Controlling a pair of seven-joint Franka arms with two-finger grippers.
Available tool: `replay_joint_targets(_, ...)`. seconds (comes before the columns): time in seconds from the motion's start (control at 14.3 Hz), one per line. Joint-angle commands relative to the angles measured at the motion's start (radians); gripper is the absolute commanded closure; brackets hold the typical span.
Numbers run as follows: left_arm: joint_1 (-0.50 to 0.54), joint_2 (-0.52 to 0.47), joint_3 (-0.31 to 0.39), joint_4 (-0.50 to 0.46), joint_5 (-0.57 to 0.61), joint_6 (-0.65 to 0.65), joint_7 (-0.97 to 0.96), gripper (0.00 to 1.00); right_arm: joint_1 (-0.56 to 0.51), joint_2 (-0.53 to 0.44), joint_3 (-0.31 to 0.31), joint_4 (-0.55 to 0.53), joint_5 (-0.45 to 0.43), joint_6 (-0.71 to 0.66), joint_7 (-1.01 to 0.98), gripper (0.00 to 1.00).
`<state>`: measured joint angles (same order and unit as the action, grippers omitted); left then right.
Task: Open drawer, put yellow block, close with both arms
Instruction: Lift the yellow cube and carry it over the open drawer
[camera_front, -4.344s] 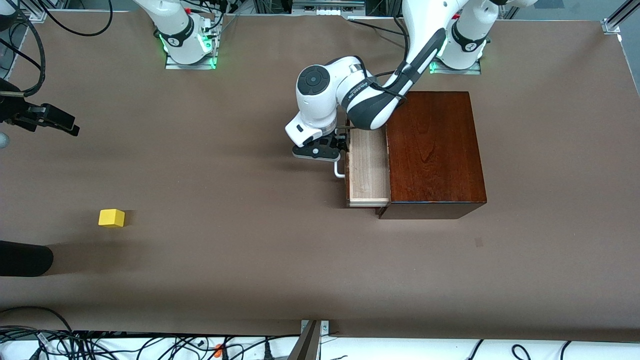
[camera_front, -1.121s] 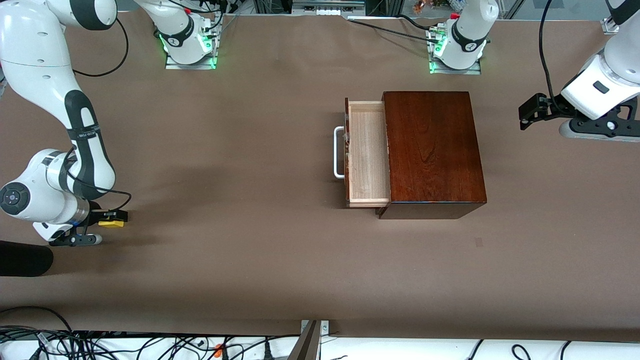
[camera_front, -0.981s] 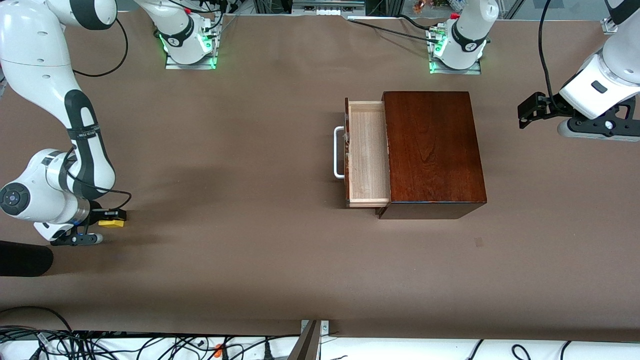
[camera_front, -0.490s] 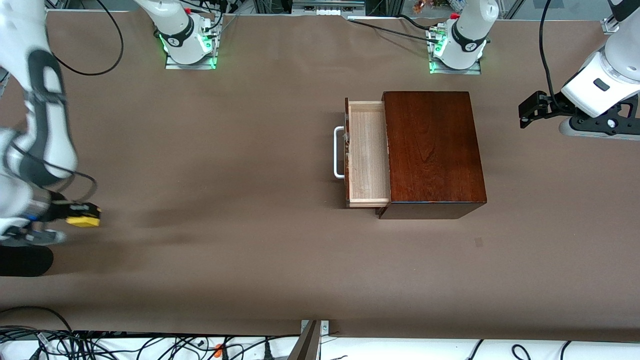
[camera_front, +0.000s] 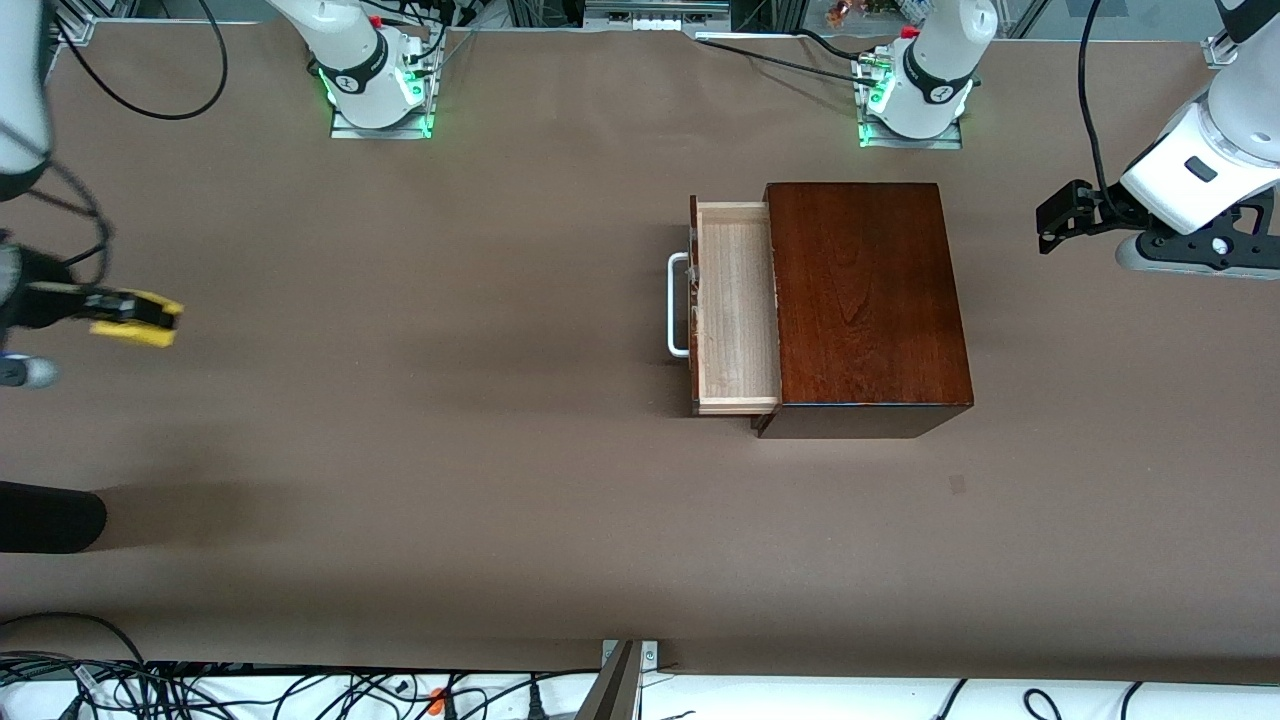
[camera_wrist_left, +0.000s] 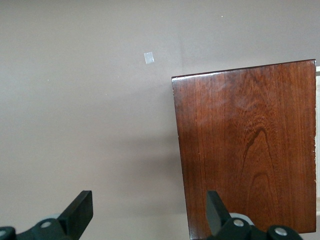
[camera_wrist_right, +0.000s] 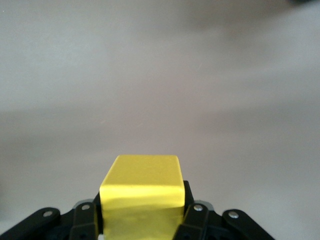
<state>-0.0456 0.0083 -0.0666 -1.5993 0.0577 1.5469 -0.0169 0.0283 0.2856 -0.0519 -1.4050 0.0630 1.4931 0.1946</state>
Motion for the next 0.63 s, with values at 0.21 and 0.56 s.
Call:
replay_joint_targets(0.21,-0.003,0.009,0.002,0.027,-0.021,-0.027,-0.003,0.0,0.059,0.004,0.343,0.004,0.003,-0.015,0.844,1.0)
replay_joint_targets(0.56,-0.003,0.009,0.002,0.027,-0.021,-0.031,-0.003,0.0,0.279,0.084,0.463,0.026,-0.014,0.226,1.537,1.0)
